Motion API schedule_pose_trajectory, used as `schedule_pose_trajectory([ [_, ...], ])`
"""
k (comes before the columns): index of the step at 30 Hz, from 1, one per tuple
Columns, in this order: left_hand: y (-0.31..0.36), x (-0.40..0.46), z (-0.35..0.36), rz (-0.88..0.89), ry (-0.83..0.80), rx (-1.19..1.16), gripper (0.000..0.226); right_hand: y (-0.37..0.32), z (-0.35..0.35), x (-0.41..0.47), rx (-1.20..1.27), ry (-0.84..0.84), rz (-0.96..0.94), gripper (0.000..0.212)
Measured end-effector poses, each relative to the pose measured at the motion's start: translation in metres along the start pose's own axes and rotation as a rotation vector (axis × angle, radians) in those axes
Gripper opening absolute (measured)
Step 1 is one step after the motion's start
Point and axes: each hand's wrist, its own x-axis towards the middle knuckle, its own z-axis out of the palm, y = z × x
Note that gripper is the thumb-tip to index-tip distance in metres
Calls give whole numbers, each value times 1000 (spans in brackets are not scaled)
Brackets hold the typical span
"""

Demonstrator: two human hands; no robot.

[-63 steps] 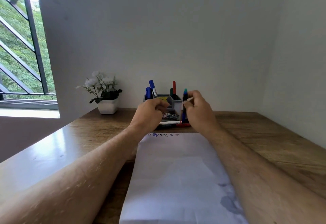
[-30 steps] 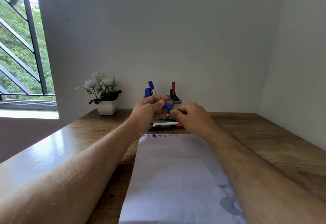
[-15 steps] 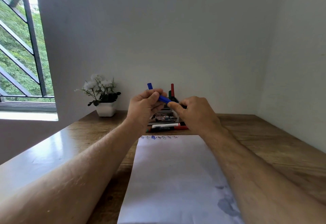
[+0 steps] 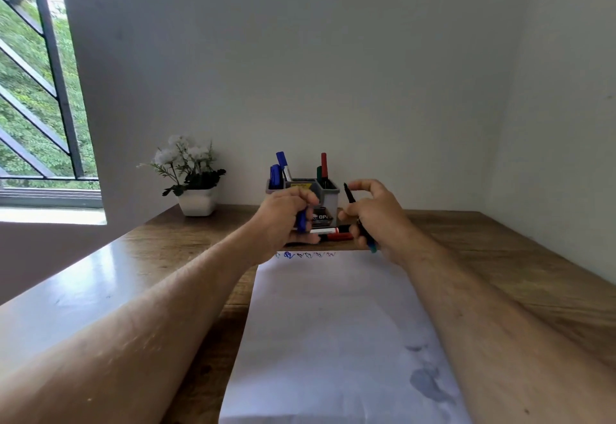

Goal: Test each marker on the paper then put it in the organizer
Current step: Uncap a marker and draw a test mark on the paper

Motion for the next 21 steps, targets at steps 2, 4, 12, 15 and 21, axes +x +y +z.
schedule_pose_trajectory([
  [2, -3, 1, 0, 13, -72, 175, 33, -2, 1, -2, 77, -24, 36, 32],
  [4, -2, -1, 1, 28, -134, 331, 34, -4, 4, -6, 182, -63, 74, 33],
  [12, -6, -6, -4, 118, -389, 1177, 17, -7, -5, -19, -41, 100, -72, 7],
  [15, -7, -4, -3, 96, -391, 1174, 20, -4, -14, -19, -149, 101, -85, 21],
  [21, -14, 1, -3, 49, -354, 1231, 34, 10, -13, -14, -299, -76, 1, 12],
])
